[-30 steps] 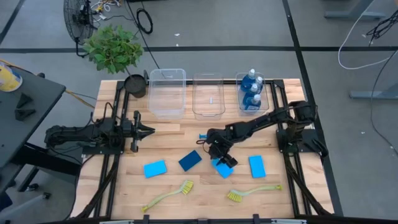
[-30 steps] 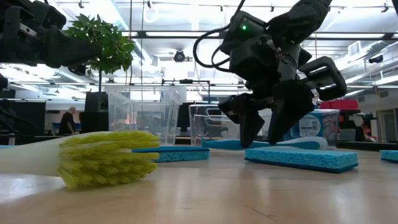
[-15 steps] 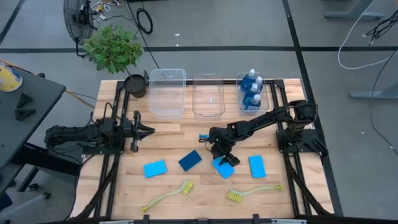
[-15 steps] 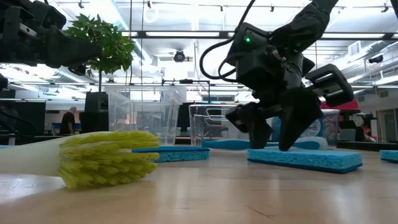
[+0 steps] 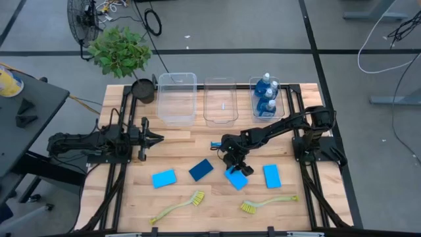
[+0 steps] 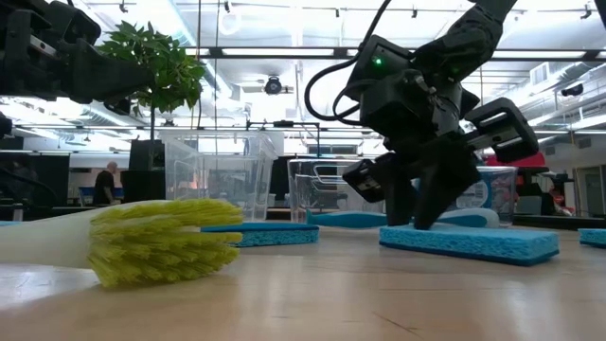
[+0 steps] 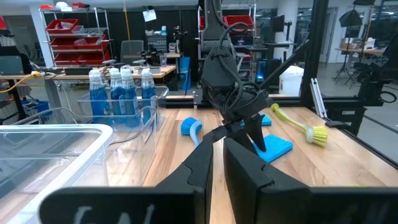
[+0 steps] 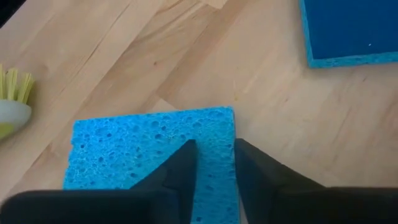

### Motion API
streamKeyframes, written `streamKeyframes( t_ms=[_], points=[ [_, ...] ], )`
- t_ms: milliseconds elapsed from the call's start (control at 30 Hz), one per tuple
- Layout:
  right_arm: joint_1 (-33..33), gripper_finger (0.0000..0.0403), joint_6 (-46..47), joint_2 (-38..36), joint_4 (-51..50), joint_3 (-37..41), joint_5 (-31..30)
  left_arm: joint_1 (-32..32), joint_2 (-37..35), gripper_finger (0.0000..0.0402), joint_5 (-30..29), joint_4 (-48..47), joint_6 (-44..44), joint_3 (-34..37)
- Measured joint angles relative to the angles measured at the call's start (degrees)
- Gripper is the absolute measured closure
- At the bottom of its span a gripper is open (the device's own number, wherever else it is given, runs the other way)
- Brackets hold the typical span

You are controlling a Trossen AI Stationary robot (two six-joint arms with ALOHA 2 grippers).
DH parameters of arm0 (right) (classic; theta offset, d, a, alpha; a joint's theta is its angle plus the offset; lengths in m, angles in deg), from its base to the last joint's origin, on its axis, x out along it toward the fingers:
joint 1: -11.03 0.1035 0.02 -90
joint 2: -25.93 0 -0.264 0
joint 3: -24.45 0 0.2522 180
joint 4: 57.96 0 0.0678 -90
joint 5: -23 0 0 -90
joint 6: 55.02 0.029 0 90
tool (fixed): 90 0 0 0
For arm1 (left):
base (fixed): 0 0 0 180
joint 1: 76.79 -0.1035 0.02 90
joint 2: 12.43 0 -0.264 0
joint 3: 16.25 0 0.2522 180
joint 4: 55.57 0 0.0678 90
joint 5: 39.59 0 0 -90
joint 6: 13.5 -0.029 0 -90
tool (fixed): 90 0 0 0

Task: Pick & Place Kitchen Sink Supplies
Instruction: Put the blue sponge into the middle transparent bin

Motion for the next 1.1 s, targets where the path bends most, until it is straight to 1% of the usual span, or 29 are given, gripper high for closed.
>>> streamKeyframes(
  t_ms=[233,533,633,867,1100],
  points=[
    [-0.02,0.0339,-0.02,0.00,0.16,0.00,-0.01,-0.02,0.00,0.0358,-0.01,0.00,0.00,0.01],
    [-0.13,0.0378,-0.04,0.00,0.18,0.00,0.06,-0.02,0.00,0.0358,-0.01,0.00,0.00,-0.01],
    [-0.15,0.0395,-0.07,0.00,0.18,0.02,1.03,0.00,0.00,0.0358,-0.01,0.00,0.00,0.00],
    [-0.15,0.0402,0.32,-0.54,-0.12,0.04,1.17,-0.02,0.00,0.0358,-0.01,0.00,0.00,0.01],
    [-0.65,0.0402,3.43,-3.82,-0.10,0.07,1.52,-0.02,0.00,0.0358,-0.01,0.00,0.01,0.00]
  ],
)
